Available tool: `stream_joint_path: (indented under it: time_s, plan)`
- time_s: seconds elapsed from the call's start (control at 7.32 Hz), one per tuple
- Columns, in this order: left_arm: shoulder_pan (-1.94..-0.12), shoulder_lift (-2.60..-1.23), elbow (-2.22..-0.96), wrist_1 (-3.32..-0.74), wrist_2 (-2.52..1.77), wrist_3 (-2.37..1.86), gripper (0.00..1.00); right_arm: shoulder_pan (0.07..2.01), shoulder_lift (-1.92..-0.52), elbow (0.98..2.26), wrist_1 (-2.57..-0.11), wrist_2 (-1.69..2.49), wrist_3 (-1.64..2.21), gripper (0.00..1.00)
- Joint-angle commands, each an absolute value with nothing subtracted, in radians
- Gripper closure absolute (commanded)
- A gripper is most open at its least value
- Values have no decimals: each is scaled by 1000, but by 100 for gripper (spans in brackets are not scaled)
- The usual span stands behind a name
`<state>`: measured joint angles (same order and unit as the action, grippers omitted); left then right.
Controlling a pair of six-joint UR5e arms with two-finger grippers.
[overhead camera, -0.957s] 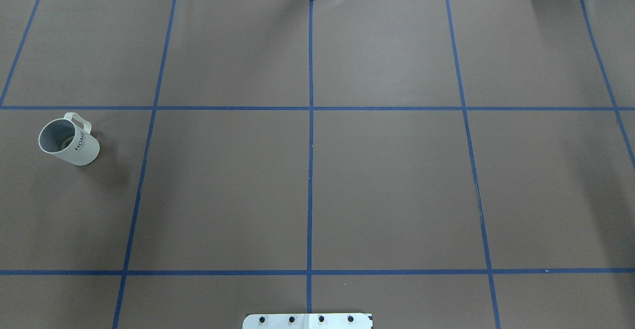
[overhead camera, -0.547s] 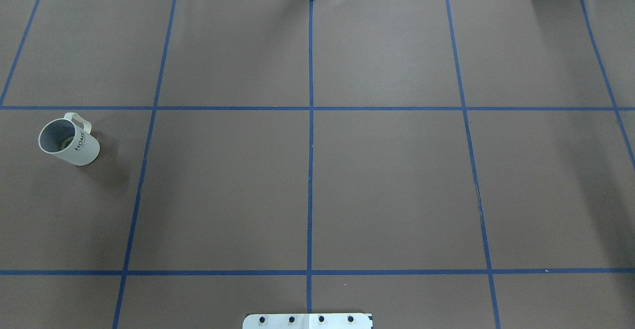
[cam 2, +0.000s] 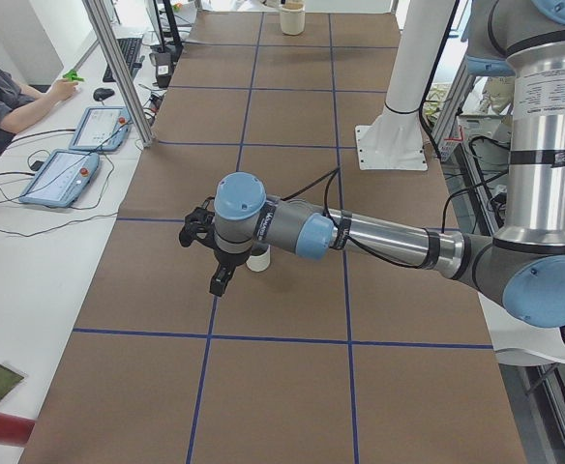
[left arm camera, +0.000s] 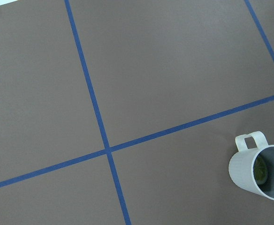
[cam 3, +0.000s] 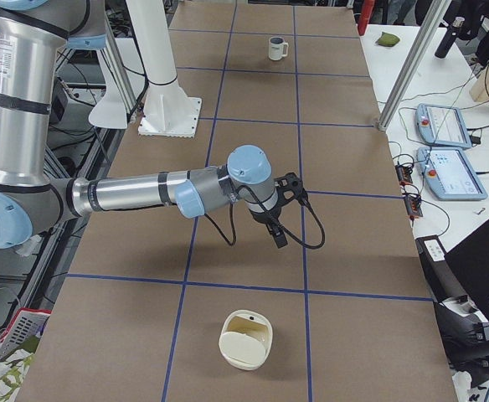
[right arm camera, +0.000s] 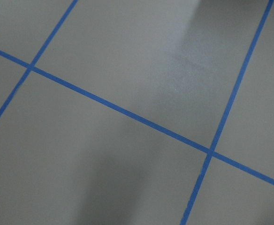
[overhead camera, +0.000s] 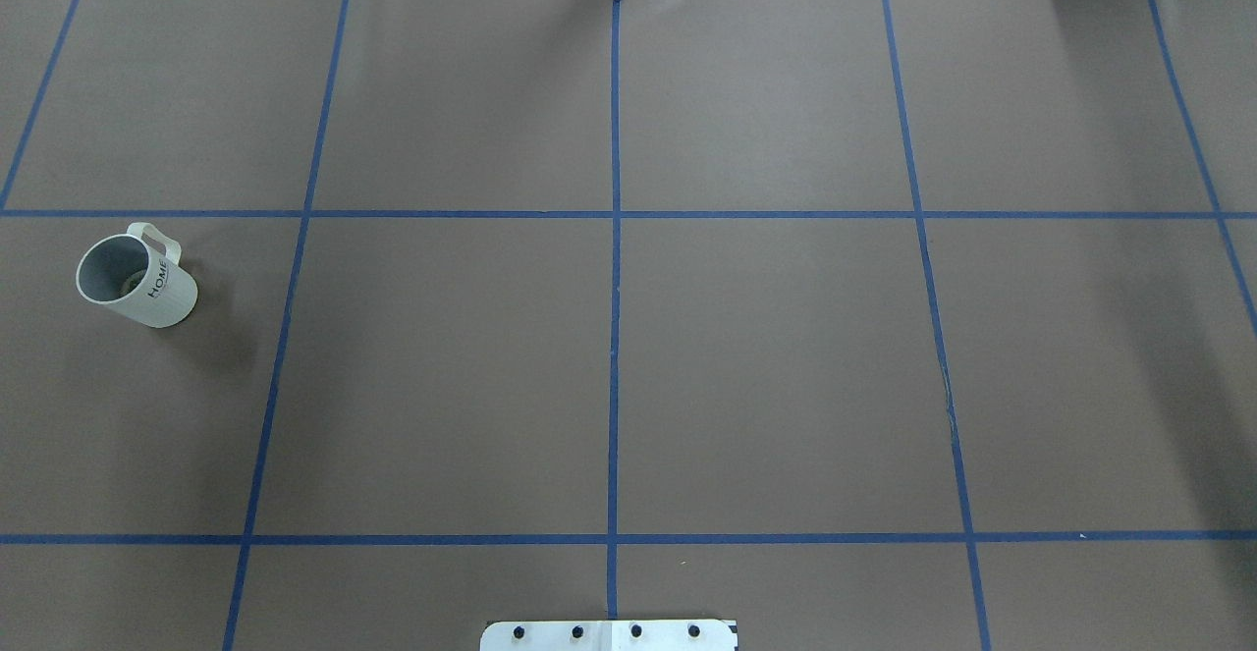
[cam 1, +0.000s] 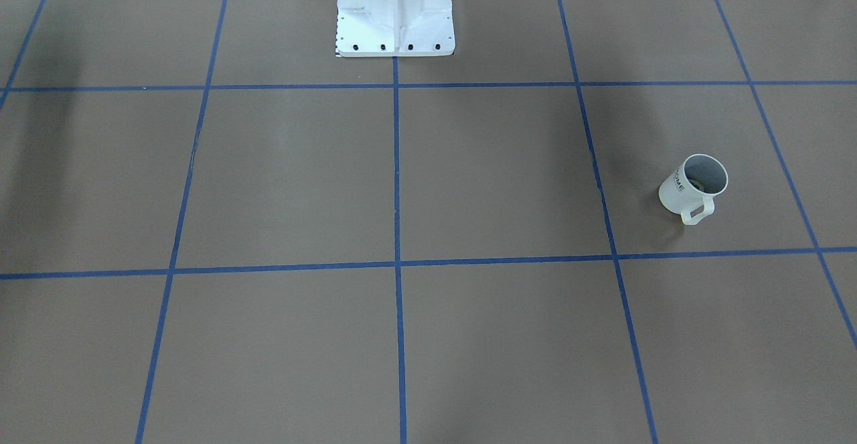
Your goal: Left arm hands cup to right arm to dump lemon
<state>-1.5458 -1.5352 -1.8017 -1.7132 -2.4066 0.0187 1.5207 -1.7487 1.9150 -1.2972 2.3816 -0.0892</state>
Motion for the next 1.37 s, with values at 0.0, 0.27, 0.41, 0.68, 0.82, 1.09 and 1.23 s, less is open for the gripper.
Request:
stream_joint_path:
  time_s: [0.0, 0.27, 0.41, 0.68, 0.82, 1.09, 1.23]
  plan:
    - [-1438, -1534, -1790, -1797, -2398, -242, 0, 1505, -1727, 1919, -1295, 2390, -5, 0]
    - [-1327, -1534, -1714, -2044, -2344, -523, 0, 1439, -1714, 1922, -1293, 2376, 92, 0]
    - [-1249, -1535, -1689, -2127, -2254, -640, 0, 1436, -1707, 1922, -1293, 2378, 95, 0]
    - [-1146, -1555, -1689, -2151, -2174, -744, 0, 1436, -1707, 1922, -1293, 2378, 94, 0]
    - [-1123, -1555, -1690, -2151, -2169, -744, 0, 1436, -1709, 1922, -1293, 2379, 94, 0]
    - [-1068, -1552, -1692, -2151, -2137, -744, 1, 1436, -1709, 1922, -1293, 2379, 94, 0]
    - [-1049, -1552, -1692, -2151, -2126, -744, 12, 1436, -1709, 1921, -1293, 2378, 92, 0]
